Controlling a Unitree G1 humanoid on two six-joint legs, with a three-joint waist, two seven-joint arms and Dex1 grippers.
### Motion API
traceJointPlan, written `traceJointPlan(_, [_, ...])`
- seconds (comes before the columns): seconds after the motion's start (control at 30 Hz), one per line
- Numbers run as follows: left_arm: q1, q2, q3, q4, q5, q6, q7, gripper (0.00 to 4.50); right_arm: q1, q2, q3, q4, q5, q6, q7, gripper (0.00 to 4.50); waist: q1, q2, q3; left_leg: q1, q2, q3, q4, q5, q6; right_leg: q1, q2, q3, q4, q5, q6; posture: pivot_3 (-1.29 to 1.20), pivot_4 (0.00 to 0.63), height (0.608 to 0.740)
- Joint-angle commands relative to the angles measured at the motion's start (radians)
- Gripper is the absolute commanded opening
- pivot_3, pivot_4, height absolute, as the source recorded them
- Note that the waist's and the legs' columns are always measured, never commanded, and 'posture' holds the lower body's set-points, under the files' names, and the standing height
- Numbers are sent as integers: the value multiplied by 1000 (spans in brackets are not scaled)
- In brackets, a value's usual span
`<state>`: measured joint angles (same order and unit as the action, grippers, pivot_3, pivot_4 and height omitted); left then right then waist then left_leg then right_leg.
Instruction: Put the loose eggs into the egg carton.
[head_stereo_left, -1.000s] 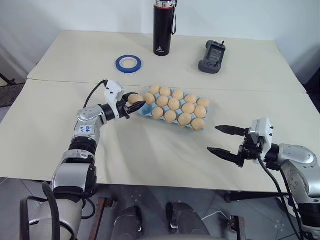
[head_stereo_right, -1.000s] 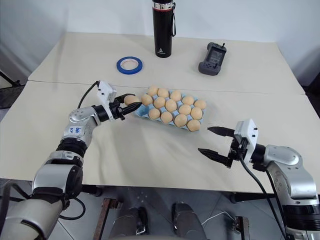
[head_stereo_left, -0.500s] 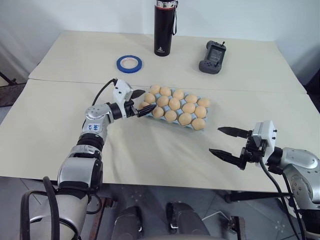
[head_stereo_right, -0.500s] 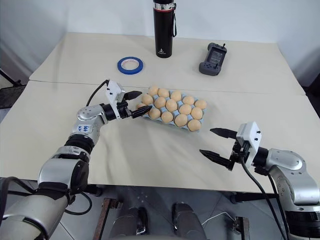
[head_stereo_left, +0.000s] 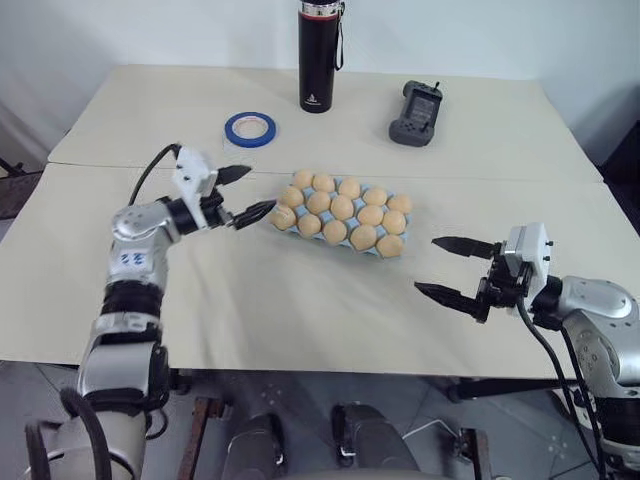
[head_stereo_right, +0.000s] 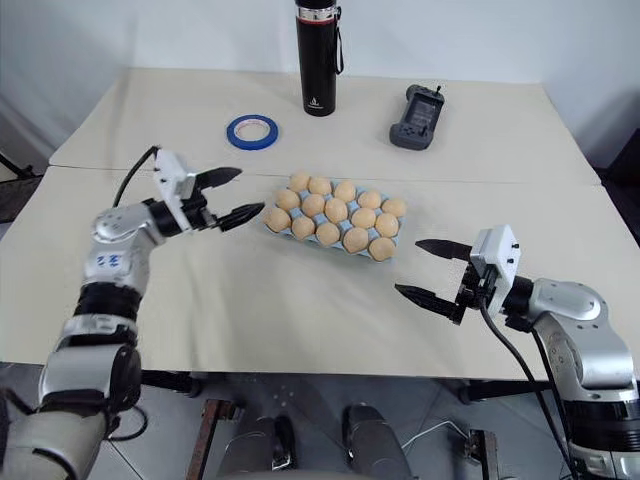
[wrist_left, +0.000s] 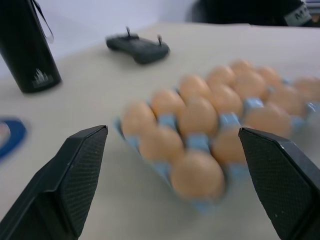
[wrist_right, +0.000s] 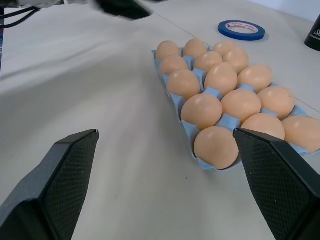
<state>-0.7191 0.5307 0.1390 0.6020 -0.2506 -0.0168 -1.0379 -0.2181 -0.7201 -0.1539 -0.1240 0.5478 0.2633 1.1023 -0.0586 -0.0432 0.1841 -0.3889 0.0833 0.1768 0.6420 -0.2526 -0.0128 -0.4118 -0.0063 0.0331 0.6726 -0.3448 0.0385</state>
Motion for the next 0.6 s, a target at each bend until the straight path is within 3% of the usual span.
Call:
traceJointPlan(0.03, [97,68,37,-191,-63,93,-26,4475,-54,11,22,32,-10,-28,33,4500,1,0,0,0,0,0,2,0,0,0,0,0,1,0,0,0,150,740])
traceJointPlan(0.27, [372,177,111,-461,-146,241,-30,4475,-143,33,84,126,-44,-59,94,4500,-2,0,0,2,0,-1,4,-1,2,1,-2,0,5,0,-1,0,150,740])
traceJointPlan(0.6, [490,191,192,-593,-204,309,46,4475,-190,39,99,191,-64,-80,134,4500,2,0,0,2,-1,-3,2,-3,5,2,-3,-2,3,0,-3,0,150,740])
